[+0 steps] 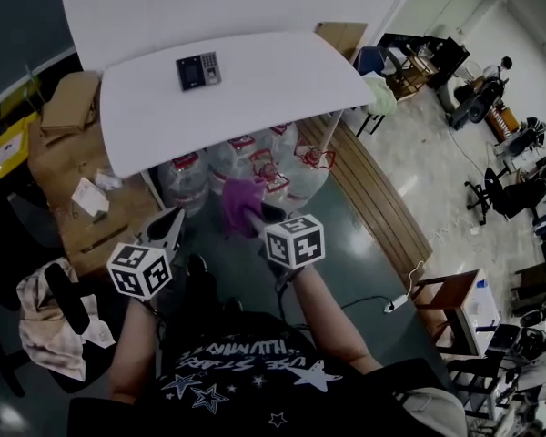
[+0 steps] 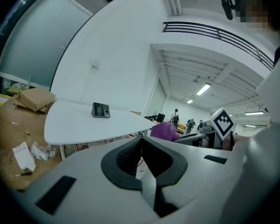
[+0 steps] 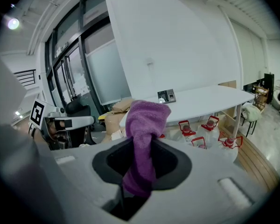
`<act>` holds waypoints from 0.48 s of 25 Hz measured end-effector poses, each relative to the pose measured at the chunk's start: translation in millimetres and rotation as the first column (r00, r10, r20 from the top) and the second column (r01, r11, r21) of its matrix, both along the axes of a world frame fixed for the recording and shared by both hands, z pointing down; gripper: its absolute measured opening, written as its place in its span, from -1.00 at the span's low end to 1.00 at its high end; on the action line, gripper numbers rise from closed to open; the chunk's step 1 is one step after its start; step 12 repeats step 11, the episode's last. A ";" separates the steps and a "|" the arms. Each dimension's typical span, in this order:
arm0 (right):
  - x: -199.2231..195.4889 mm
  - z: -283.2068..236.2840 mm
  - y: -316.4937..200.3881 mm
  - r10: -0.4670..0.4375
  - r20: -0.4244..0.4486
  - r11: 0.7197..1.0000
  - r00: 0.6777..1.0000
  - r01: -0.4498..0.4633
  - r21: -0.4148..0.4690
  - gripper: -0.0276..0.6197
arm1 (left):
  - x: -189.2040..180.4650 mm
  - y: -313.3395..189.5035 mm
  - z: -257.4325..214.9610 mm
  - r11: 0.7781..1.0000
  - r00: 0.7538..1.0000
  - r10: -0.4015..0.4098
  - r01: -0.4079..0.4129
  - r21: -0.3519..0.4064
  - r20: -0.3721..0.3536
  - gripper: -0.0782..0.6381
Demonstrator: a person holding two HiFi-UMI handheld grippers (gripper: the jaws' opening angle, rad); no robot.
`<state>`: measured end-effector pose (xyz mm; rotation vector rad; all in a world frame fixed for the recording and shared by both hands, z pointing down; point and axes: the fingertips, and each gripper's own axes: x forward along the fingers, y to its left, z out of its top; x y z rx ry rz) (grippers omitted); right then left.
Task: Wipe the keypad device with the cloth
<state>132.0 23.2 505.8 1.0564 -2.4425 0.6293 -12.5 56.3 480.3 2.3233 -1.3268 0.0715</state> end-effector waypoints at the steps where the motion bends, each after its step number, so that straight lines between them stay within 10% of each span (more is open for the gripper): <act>1: 0.0 -0.3 3.2 -0.001 0.000 1.000 1.000 0.001 -0.001 -0.62 | 0.1 4.0 -0.2 1.000 1.000 -0.001 0.001 -0.002 0.000 -0.76; 12: -5.6 -0.6 23.8 -0.028 -0.006 1.000 1.000 0.028 -0.008 -0.62 | -2.0 23.7 -3.4 1.000 1.000 -0.005 0.005 0.001 0.004 -0.76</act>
